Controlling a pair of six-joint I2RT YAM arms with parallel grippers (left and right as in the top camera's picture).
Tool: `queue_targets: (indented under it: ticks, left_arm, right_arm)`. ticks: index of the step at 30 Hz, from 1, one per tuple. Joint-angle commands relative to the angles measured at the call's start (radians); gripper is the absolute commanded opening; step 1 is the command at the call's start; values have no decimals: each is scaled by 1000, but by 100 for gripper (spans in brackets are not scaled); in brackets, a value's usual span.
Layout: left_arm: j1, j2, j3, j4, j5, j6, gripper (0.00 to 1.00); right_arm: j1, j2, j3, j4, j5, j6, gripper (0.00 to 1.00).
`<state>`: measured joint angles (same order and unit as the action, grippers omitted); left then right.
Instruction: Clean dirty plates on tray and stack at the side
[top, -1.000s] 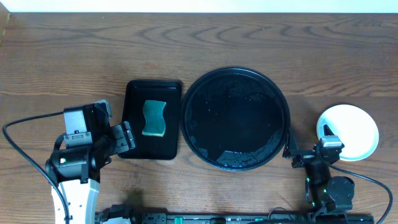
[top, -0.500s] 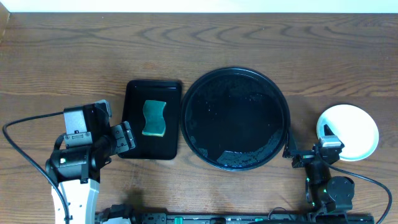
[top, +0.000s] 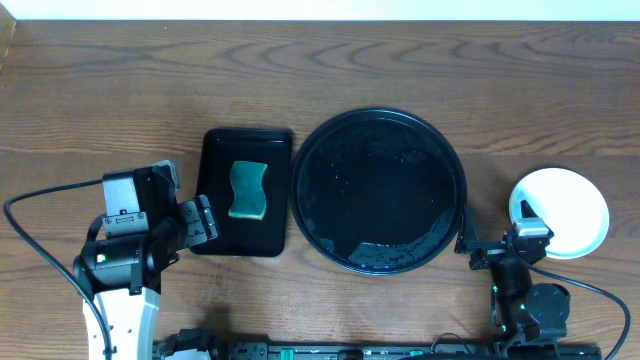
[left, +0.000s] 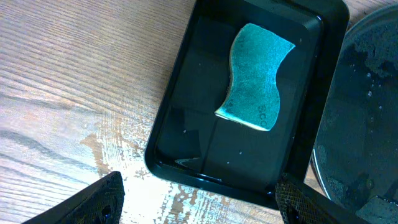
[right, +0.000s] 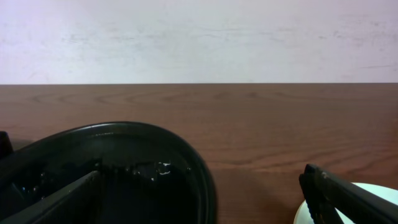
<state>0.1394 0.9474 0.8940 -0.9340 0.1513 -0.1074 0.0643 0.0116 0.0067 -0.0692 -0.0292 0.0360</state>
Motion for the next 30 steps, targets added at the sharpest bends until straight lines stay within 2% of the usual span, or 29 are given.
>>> queue_targets:
  ticks: [1, 15, 21, 30]
  left_arm:
    - [-11, 0, -5, 1, -4, -5, 79]
    - [-34, -49, -5, -6, -14, 4, 79]
    - [-34, -232, -74, 51, -36, 10, 79]
    - [-40, -560, -378, 288, -36, 10, 79]
  right_arm:
    - [9, -7, -1, -5, 2, -19, 99]
    - [9, -7, -1, -5, 2, -19, 99]
    - [9, -7, -1, -5, 2, -19, 99]
    - [9, -7, -1, -5, 3, -19, 99]
